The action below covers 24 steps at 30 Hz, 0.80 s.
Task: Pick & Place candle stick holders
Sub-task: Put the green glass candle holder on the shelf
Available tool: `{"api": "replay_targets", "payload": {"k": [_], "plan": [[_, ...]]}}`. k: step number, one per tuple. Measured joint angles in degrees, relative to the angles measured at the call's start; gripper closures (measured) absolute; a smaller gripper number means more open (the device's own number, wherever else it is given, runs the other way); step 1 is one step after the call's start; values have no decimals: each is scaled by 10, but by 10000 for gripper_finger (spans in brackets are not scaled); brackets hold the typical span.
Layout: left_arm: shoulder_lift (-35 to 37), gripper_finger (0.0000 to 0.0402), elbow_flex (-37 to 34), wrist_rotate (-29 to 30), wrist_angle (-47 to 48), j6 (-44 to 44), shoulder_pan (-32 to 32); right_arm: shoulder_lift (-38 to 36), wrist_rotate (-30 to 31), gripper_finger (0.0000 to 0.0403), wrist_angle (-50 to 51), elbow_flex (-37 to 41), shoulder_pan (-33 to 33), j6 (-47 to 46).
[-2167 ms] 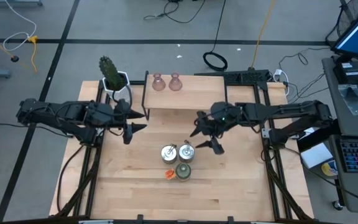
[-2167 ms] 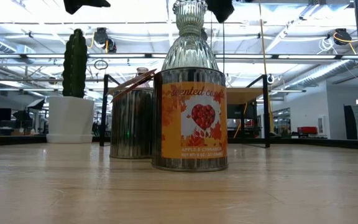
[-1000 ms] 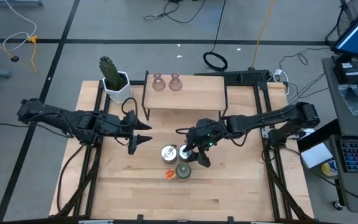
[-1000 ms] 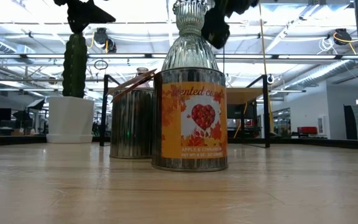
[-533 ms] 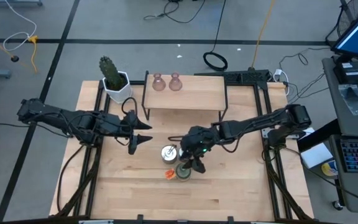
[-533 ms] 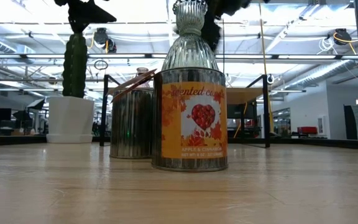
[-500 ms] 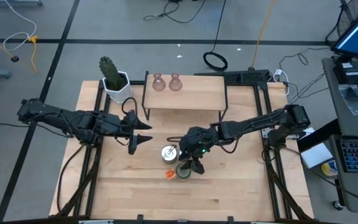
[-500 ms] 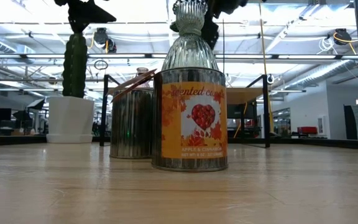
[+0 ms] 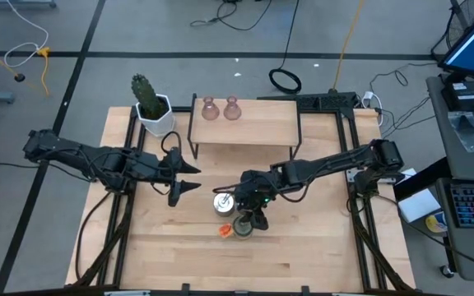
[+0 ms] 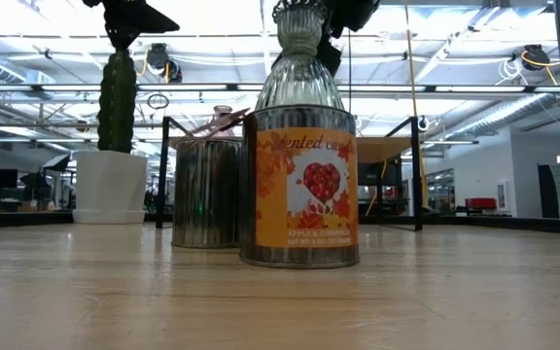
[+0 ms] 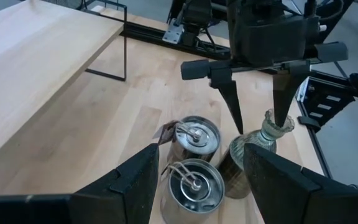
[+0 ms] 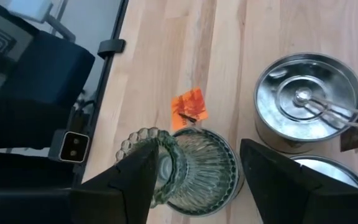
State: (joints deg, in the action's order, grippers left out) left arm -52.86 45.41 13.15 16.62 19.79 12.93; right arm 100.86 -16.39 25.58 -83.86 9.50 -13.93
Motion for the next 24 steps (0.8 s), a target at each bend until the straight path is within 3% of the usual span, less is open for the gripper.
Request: {"api": "replay_targets", "payload": {"k": [4, 14, 24], "plan": [[0, 167, 0, 0, 0, -1, 0, 0, 12, 196, 4, 0, 0, 10], [0, 167, 0, 2, -1, -1, 0, 0, 12, 272, -1, 0, 0, 26], [0, 167, 0, 4, -2, -2, 0, -1, 12, 313, 8, -11, 1, 30]]}}
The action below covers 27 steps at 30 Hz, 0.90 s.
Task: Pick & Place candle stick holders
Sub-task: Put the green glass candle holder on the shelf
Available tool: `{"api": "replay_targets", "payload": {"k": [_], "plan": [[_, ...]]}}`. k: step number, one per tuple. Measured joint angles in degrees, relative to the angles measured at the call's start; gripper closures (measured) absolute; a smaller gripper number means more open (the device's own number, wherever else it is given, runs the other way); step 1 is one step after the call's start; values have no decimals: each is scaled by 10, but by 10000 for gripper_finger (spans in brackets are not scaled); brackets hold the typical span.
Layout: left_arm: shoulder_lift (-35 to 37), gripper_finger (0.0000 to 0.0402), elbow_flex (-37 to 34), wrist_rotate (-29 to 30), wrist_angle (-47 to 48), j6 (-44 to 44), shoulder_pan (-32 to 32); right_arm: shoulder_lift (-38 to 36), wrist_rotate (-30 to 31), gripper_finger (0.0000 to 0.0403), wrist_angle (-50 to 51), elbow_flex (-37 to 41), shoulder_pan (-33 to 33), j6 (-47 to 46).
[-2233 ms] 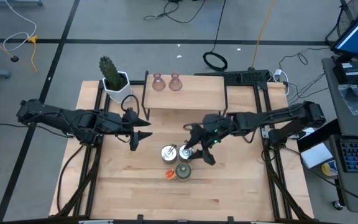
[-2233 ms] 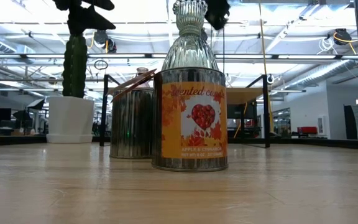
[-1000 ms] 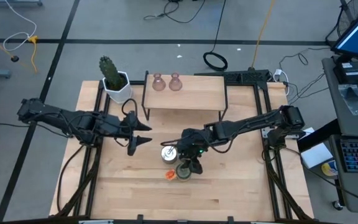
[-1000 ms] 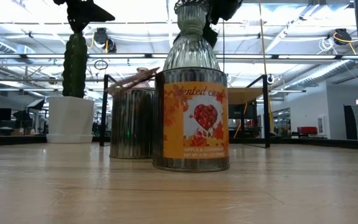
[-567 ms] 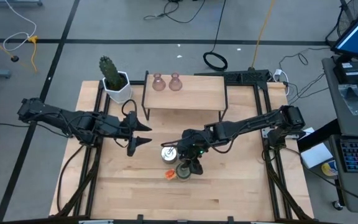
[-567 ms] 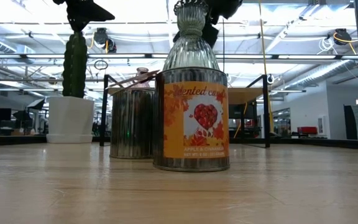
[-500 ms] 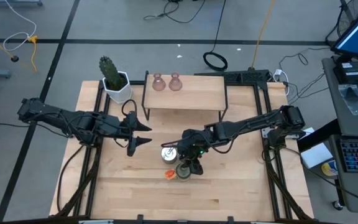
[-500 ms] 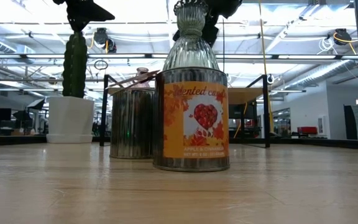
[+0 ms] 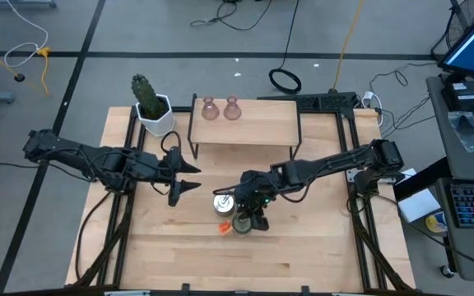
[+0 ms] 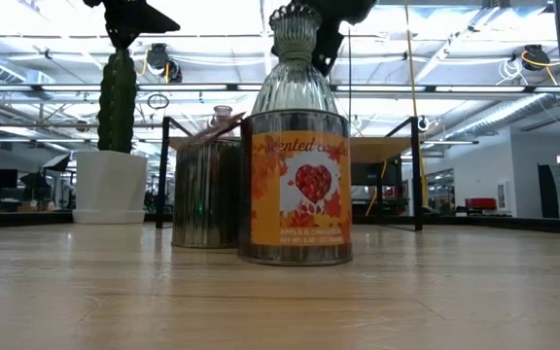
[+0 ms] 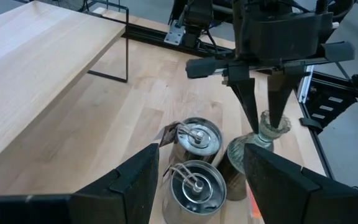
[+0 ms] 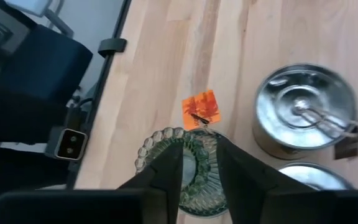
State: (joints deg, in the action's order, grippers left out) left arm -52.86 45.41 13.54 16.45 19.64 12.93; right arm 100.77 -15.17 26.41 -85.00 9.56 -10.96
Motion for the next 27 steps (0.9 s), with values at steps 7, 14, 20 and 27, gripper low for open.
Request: {"api": "replay_targets", "payload": {"k": [7, 14, 20, 27], "plan": [[0, 167, 0, 0, 0, -3, 0, 0, 4, 349, 8, -15, -1, 27], [0, 167, 0, 0, 0, -4, 0, 0, 2, 384, 5, -16, 0, 30], [0, 167, 0, 0, 0, -4, 0, 0, 2, 343, 6, -16, 0, 33], [0, 167, 0, 0, 0, -4, 0, 0, 3, 256, 8, -16, 0, 44]]}}
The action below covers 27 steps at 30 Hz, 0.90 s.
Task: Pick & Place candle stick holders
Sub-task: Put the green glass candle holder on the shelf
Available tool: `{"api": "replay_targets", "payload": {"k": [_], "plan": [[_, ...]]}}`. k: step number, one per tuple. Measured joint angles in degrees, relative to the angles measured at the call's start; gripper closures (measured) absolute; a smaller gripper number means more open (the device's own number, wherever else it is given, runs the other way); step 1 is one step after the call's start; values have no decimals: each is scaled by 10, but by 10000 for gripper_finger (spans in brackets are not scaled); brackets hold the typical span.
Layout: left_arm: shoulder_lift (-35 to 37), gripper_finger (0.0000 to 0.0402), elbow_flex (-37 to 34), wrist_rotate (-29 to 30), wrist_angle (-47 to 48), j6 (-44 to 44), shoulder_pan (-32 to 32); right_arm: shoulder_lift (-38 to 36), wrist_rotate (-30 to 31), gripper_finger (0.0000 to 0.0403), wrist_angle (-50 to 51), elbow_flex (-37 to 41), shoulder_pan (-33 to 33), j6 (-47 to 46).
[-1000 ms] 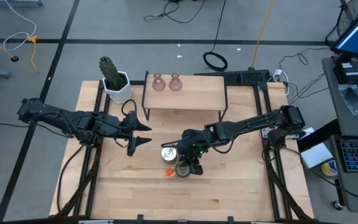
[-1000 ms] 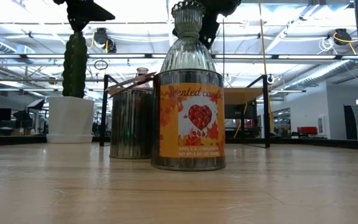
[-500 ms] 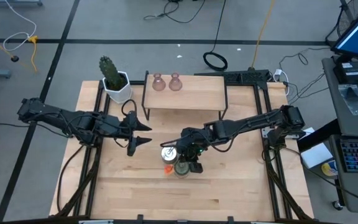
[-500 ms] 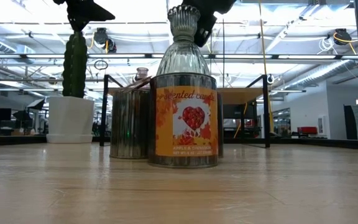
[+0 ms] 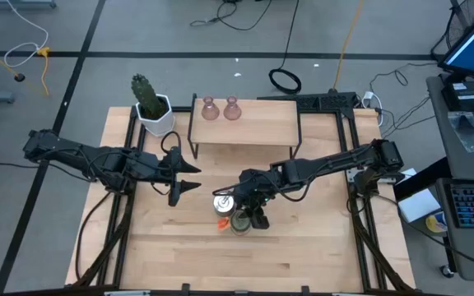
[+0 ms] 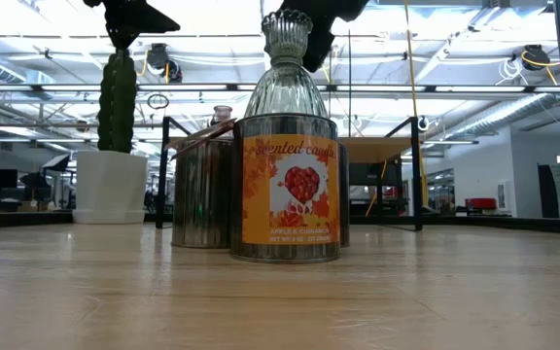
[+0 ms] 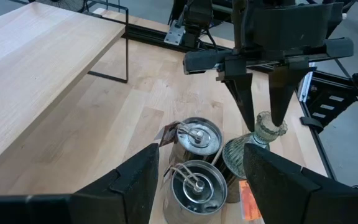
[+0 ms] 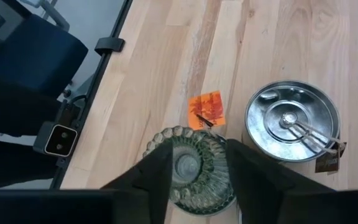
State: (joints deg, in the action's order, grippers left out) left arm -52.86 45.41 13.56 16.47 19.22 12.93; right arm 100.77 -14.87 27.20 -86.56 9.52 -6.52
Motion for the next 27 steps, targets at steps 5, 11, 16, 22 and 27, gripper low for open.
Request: {"api": "replay_targets", "payload": {"k": [5, 11, 16, 22, 27], "plan": [[0, 167, 0, 0, 0, 0, 0, 0, 2, 251, 13, -1, 0, 2], [0, 167, 0, 0, 0, -7, 0, 0, 2, 284, 17, -1, -1, 4], [0, 167, 0, 1, 0, -7, -1, -1, 13, 303, 17, -1, -2, 13], [0, 167, 0, 2, 0, -7, -1, -1, 13, 307, 18, -1, -4, 22], [0, 167, 0, 20, 0, -8, -2, -1, 12, 307, 28, -1, -4, 30]]}}
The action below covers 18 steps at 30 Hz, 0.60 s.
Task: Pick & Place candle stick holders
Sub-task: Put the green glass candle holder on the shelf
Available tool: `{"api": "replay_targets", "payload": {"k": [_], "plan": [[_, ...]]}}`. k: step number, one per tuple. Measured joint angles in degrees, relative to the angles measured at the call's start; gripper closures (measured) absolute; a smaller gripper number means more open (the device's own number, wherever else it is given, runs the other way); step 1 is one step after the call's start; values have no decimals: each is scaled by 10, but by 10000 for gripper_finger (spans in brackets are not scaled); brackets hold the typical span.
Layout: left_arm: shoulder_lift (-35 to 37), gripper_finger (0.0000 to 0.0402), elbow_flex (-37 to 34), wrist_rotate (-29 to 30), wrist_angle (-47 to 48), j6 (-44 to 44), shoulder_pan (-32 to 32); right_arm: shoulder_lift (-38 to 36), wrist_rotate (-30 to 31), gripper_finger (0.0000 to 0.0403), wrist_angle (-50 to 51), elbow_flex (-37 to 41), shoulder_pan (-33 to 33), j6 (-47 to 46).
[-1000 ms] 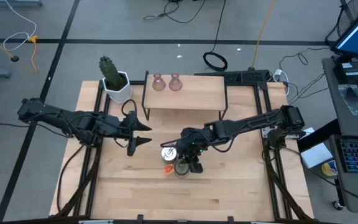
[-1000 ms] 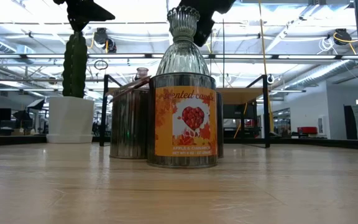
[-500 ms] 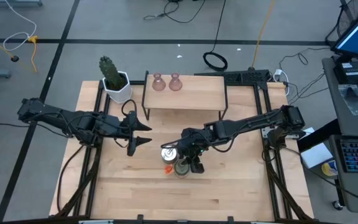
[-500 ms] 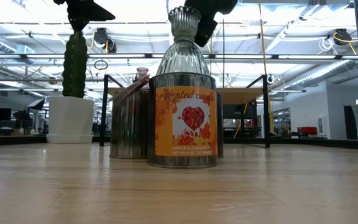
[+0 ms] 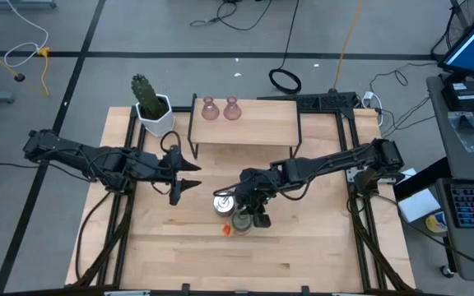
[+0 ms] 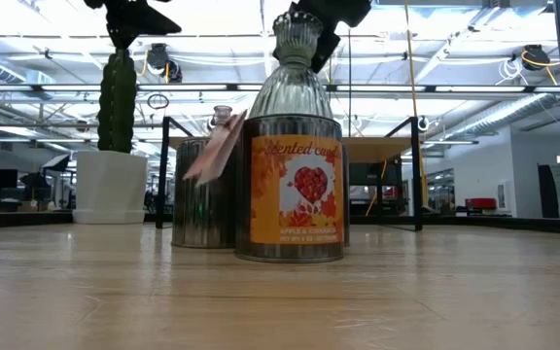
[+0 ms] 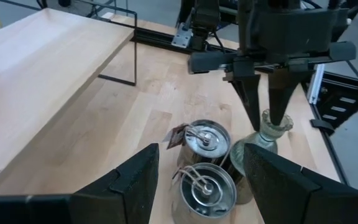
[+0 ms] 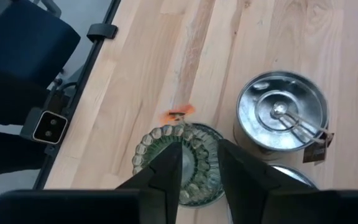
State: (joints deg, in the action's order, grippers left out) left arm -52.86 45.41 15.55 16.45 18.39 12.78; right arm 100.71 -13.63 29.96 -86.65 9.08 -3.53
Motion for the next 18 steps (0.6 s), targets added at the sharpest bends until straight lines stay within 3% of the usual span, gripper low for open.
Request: {"api": "replay_targets", "payload": {"k": [9, 18], "plan": [[0, 167, 0, 11, 0, -3, 0, -1, 0, 314, 14, -1, 0, 13], [0, 167, 0, 11, 0, -2, 0, -1, -5, 376, 15, -1, 0, 28]]}}
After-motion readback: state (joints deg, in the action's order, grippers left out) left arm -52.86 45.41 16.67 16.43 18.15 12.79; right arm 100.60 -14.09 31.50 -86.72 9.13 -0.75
